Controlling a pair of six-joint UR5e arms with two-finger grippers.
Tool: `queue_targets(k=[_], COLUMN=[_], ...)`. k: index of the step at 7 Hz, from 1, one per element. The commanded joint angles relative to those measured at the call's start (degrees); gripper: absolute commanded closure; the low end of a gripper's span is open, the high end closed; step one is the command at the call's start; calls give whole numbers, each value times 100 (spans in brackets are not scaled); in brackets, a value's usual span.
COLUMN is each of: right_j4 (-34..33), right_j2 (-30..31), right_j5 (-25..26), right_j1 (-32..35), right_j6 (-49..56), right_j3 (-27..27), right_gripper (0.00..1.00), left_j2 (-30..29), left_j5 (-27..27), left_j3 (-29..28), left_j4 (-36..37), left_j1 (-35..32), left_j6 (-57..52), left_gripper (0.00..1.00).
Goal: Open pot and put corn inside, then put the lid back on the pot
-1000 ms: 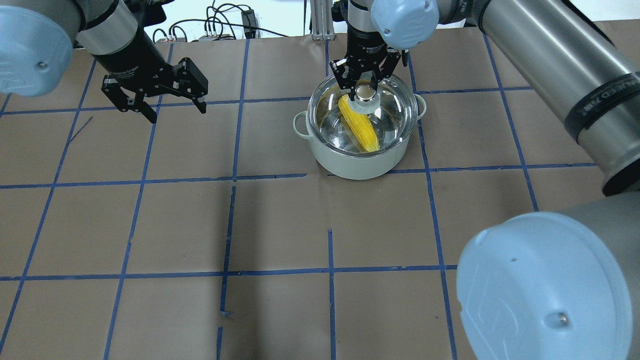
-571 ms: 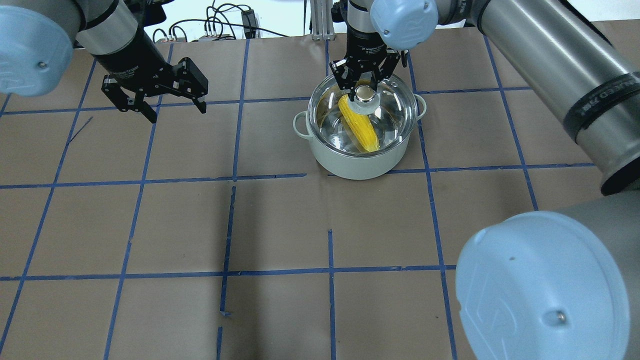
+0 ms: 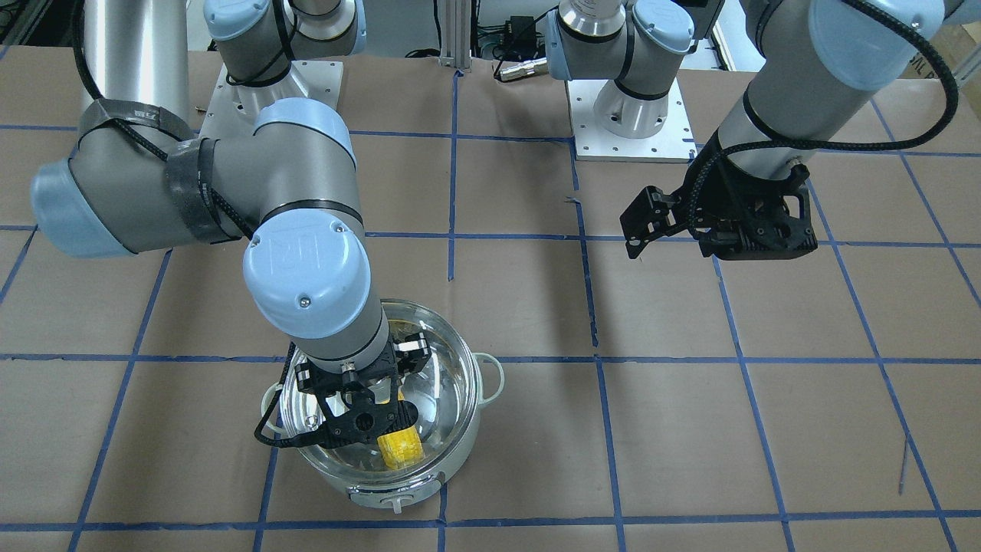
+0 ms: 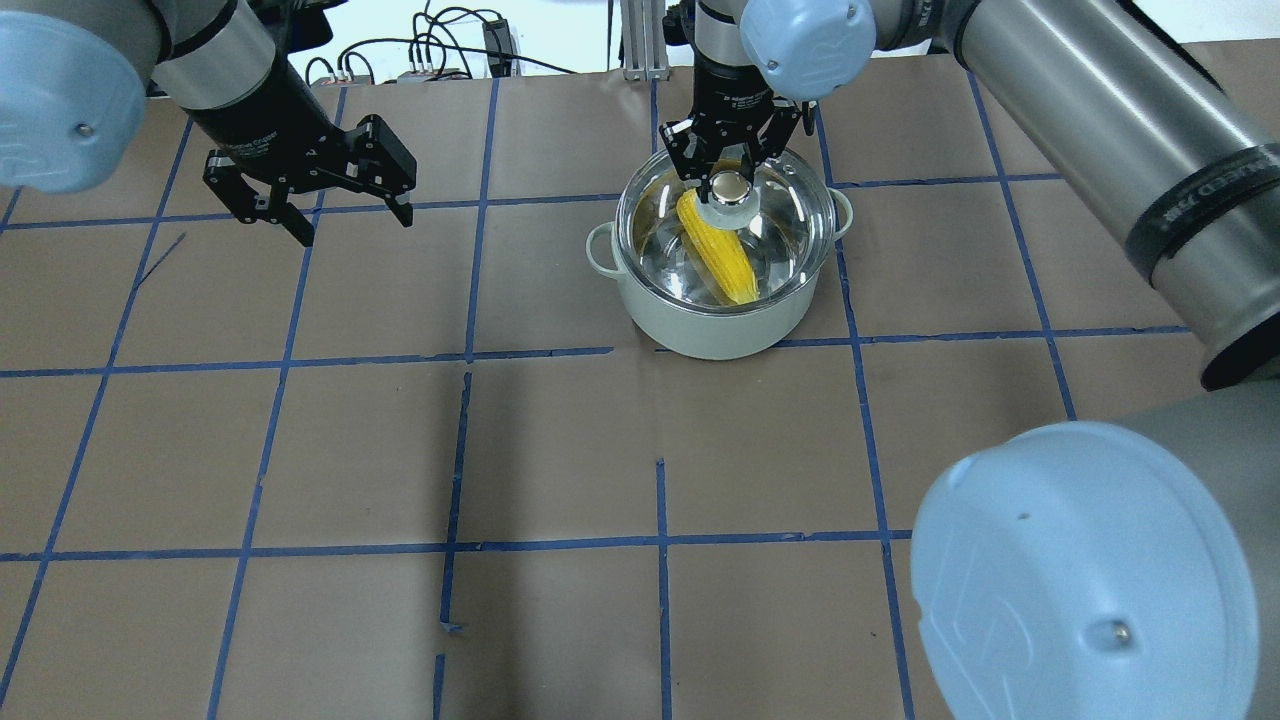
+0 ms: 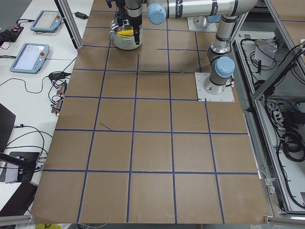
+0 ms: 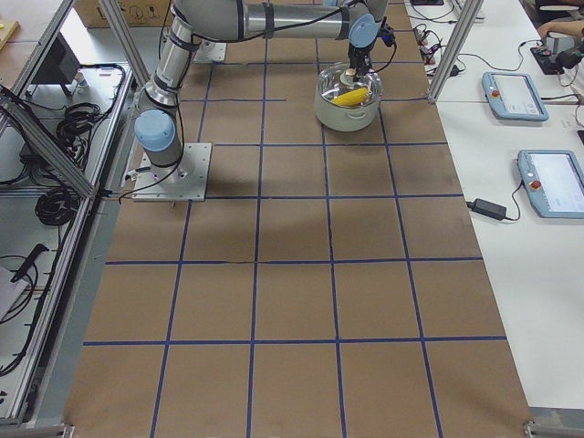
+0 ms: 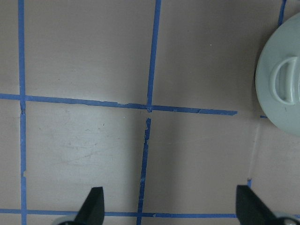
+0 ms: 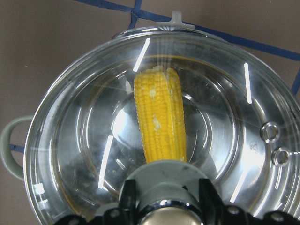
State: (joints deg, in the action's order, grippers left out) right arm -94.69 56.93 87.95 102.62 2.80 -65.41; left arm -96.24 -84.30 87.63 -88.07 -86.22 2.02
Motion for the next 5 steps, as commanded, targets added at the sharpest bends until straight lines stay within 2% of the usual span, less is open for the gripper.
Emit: queue_targets(k=[1, 3, 4, 5], right_j4=[-6, 3, 3, 3], right_j2=[-6, -6, -15, -24], right_j5=[-15, -6, -15, -84], right_j1=[-5, 12, 12, 12], right_j6=[-8, 1, -8, 36], right_j3=[11, 2, 2, 2], right_gripper=[92, 92, 81, 35], left_j2=[0, 0, 0, 0], left_j5=[-7, 1, -7, 1], left_j3=[0, 0, 0, 0], left_j4=[0, 0, 0, 0], left_j1=[0, 0, 0, 0], left_j6=[0, 0, 0, 0], left_gripper=[0, 0, 0, 0])
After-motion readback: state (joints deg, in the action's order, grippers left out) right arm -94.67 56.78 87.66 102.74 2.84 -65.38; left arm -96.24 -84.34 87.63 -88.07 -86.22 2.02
